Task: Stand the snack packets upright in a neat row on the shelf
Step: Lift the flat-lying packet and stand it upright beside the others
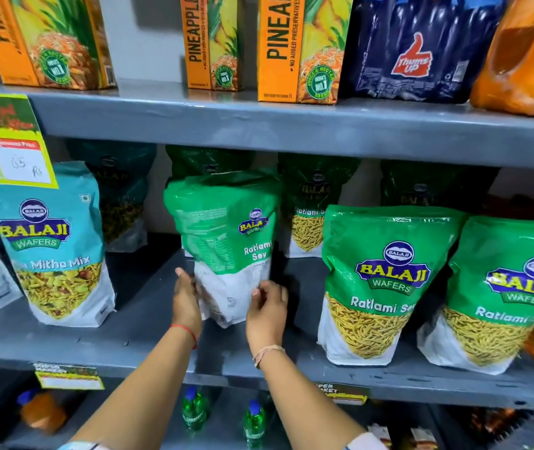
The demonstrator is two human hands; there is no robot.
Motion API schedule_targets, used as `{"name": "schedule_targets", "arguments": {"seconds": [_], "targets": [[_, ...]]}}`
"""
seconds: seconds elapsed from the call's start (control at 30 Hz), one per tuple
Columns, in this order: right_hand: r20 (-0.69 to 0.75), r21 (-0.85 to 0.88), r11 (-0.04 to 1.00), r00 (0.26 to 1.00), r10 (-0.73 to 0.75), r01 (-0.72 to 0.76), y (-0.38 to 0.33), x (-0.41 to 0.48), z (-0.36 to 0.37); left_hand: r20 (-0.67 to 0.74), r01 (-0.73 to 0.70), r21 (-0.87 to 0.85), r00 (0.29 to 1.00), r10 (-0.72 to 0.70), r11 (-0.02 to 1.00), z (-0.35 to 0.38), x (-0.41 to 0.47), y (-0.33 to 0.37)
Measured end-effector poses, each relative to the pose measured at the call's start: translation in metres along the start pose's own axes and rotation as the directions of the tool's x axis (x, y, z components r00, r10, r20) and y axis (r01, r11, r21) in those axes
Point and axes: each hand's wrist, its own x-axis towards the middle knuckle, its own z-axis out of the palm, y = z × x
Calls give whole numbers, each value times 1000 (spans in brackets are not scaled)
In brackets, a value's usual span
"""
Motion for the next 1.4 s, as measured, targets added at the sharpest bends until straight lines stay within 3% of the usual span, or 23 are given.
{"name": "schedule_targets", "arguments": {"seconds": [0.1,0.17,0.27,0.37,0.47,0.53,0.6,0.67,0.73,0.83,1.0,1.23,1.4], "targets": [[250,6,1000,968,-18,18,2,-5,-1,-218,-116,17,969,117,993,4,-13,-7],[311,-44,997,949,-44,61,4,-5,3,-326,-156,-2,934,147,988,11,-27,-11],[324,-87,996,946,8,22,10,1,2,-386,-231,4,897,215,973,19,-34,-19],[367,39,998,929,40,-58,19,14,-6,-374,-251,31,895,244,968,20,-24,-17],[420,63,996,907,31,-64,24,28,-10,-296,-153,-9,944,144,988,22,-2,-12],[469,135,979,880,73,-152,24,36,-14,-86,-51,-6,995,50,999,22,11,-8],[523,244,933,846,104,-266,25,42,-18,110,44,-16,993,-42,999,21,18,-5],[525,281,903,840,138,-324,28,48,-21,194,29,0,981,-28,1000,19,22,-4],[524,295,894,839,143,-337,32,51,-21,211,-23,-20,977,26,1000,12,25,-8],[528,292,897,838,138,-332,38,47,-19,238,5,1,971,-5,1000,3,26,-12],[540,220,929,830,138,-298,47,41,-21,326,-19,282,942,-78,959,-16,23,-11],[565,147,950,812,149,-276,41,17,-29,318,5,355,940,-126,935,-36,2,-12],[551,147,958,825,126,-245,38,0,-37,332,-58,374,940,-75,926,-45,-15,-12]]}}
